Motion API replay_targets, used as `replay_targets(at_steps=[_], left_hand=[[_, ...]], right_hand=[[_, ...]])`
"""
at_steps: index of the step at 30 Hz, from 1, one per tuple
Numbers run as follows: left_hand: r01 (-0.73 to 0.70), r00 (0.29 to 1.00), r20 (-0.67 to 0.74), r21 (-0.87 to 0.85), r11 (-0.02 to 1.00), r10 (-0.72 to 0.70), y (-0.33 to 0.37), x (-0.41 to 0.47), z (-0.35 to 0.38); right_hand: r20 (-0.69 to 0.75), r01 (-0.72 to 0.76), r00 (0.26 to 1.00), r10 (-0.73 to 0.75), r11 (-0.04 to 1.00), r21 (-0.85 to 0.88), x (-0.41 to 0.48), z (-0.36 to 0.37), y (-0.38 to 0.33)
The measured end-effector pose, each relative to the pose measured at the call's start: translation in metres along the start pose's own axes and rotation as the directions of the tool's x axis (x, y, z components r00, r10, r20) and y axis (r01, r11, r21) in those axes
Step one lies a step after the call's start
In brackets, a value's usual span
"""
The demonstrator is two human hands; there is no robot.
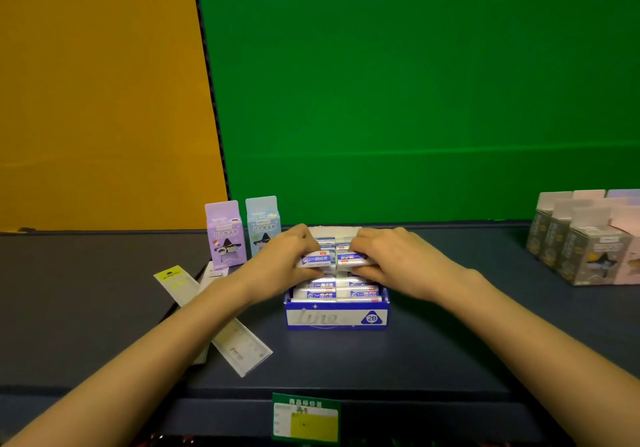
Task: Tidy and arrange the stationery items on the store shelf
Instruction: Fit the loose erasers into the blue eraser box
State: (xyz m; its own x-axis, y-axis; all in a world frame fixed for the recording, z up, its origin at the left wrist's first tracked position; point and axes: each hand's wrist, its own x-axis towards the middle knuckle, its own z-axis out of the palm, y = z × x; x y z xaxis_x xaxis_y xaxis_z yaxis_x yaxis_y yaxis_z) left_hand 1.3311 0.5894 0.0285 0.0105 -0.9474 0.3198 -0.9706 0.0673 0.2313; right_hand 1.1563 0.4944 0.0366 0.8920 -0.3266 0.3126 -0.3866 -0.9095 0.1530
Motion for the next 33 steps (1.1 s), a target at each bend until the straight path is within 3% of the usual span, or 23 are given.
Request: replay_targets(at_steps=[8,14,28,33], left_hand=[[-0.065,0.997,-0.031,-0.031,0.997,0.064,-0.005,0.0,-0.002],[-0.069,0.996,-0.065,-0.063,0.996,0.065,-0.011,-0.004,-0.005],[-0.022,1.0,0.009,-0.146,0.989,0.024,-0.012,-0.017,-0.022],[0.056,0.989,0.146,-0.18,0.982,-0.03,-0.005,-0.023,-0.027]], right_hand=[[0.02,-0.028,0.999,0.028,1.0,0.005,0.004,-0.001,-0.005],[-0.031,-0.132,0.99,0.139,0.978,0.164,0.002,-0.007,-0.004],[0.052,-0.193,0.981,0.185,0.945,0.263,-0.004,-0.012,-0.01],[0.133,-0.178,0.98,0.148,0.949,0.259,-0.01,-0.016,-0.01]])
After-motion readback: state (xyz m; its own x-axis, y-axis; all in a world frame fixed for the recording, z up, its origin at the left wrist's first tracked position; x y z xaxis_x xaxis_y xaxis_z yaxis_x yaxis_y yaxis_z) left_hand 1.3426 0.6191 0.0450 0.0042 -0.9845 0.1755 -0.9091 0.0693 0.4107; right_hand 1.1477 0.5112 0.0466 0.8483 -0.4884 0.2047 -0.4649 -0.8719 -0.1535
